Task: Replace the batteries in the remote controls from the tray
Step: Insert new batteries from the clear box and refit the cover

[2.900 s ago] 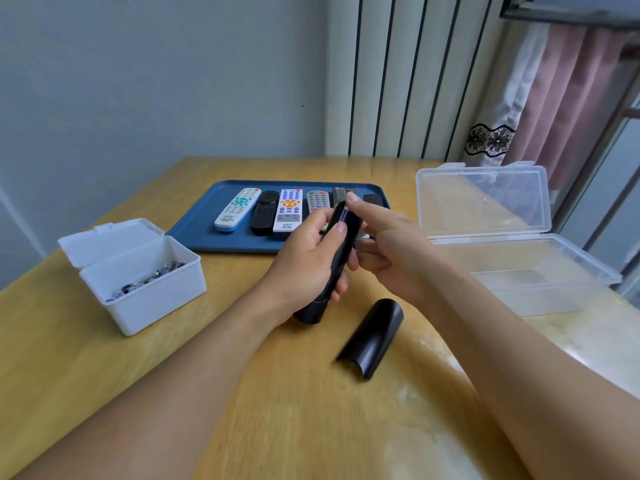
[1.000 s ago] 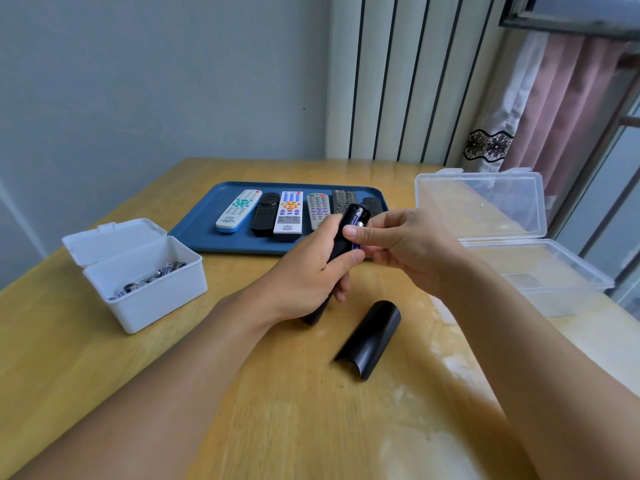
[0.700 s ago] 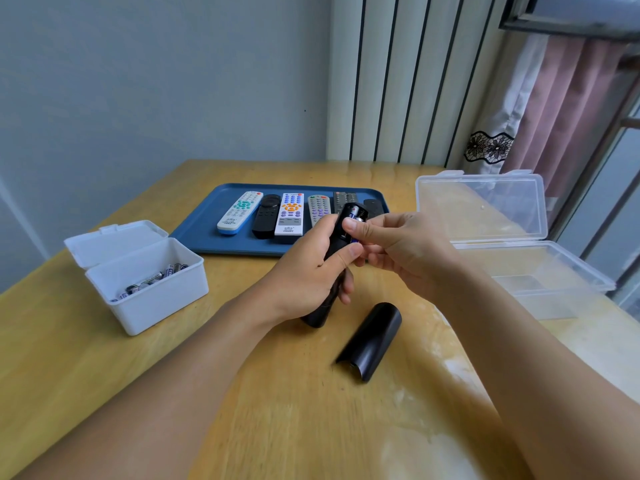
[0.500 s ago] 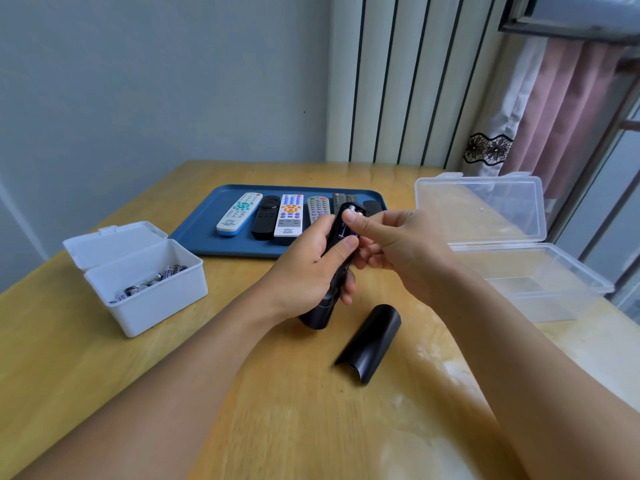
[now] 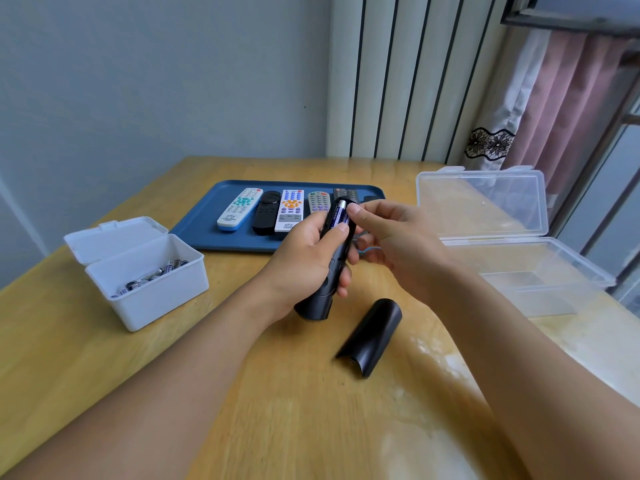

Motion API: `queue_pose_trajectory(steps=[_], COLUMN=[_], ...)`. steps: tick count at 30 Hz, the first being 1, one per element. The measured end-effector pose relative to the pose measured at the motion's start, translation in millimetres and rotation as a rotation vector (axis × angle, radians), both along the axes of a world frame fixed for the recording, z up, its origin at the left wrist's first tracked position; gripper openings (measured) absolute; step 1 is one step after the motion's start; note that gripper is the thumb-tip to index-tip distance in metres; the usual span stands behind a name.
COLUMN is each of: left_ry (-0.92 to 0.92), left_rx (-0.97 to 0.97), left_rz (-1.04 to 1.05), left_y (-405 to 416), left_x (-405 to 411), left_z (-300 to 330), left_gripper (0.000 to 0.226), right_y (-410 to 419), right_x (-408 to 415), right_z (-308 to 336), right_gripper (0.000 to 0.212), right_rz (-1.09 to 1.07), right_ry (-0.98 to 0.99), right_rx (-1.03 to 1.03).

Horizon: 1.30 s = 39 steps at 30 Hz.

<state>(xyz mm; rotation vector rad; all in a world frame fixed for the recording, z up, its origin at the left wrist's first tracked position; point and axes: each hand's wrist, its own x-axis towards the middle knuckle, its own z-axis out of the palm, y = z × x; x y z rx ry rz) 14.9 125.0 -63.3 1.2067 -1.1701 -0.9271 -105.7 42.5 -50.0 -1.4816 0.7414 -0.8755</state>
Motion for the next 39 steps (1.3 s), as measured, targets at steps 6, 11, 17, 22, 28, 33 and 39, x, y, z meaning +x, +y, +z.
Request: queue_pose_trajectory(steps=[6,11,17,22,28,33,39], left_ry=[0.079,0.097,0.123,0.249,0.408,0.372,0.326], left_rx=[0.177,0.291,0.370,0.399,0.422,0.379,0.310], left_rz=[0.202,0.252,0.229,0.131,-0.181,-0.321,-0.318], left_y=[-4.6,-7.1,-6.1,-6.0,-1.6,0.7,3.9], left_x=[4.0,15.1,16.4,15.6,9.6,7.8,8.4], left_z=[-1.6,-6.9,-5.7,-1.7,-0.6,1.0,4.2], left_gripper=[0.014,0.010,0.026,0.040,0.040,0.045,0.038], right_y=[3.6,32.1,53.2,24.0,14.2,5.4,1.5], right_x=[-4.0,-22.2,-26.1,-31.5,-23.7,-28.6,-29.2], right_z=[9.0,31.7,28.5,23.4,11.3,5.8,13.6], right_gripper=[0.046,0.076,0.102,0.095,0.105,0.115,0.092], right_rz=[-0.097,0.308,0.394,0.154,0.039,0.087,0.061], right_ry=[0.548,1.271,1.426,1.007,0.566,0.562,0.555], right_rx=[-0.562,-0.546,-0.659,-0.739,-0.760,-0.635,-0.684])
